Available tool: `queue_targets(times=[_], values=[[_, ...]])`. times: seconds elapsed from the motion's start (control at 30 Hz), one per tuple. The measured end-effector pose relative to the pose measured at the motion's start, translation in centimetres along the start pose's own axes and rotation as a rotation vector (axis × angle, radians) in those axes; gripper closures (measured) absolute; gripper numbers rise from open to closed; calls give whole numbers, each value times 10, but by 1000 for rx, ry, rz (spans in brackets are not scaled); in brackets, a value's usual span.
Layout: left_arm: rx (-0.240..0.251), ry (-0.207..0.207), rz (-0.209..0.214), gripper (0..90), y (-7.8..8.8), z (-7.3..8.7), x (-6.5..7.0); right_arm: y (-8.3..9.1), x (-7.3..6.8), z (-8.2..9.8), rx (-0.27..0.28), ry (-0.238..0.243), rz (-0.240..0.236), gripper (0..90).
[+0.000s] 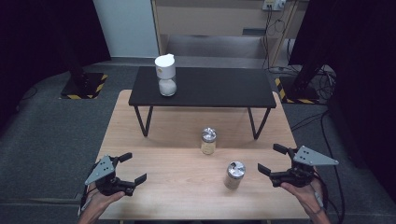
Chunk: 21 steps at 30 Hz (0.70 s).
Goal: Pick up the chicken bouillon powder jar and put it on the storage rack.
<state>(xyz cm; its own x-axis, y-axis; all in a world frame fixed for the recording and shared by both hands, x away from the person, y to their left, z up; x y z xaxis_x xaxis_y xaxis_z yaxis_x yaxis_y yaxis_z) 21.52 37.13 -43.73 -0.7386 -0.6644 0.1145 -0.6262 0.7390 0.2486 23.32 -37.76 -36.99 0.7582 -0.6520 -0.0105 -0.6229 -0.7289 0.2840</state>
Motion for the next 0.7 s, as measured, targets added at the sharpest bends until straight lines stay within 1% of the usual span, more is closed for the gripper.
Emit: queue_targets(times=[0.7], values=[[-1, 5, 5, 2, 0, 0, -1, -42, 14, -30, -30, 27, -44, 54]])
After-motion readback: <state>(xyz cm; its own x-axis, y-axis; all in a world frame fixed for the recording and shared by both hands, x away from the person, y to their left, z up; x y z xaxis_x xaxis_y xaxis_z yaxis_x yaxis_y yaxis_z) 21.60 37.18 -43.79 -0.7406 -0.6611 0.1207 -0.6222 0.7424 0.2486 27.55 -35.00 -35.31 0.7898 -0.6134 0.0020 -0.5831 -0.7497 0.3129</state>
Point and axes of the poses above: each handheld gripper's, and its own axes: y roughly backward along the jaws, z roughly out of its underside, x roughly to its right, the point moved 1 cm from there along -y, roughly forward along the jaws, and after that the axes turned 3 degrees about y, right-handed, at the moved point
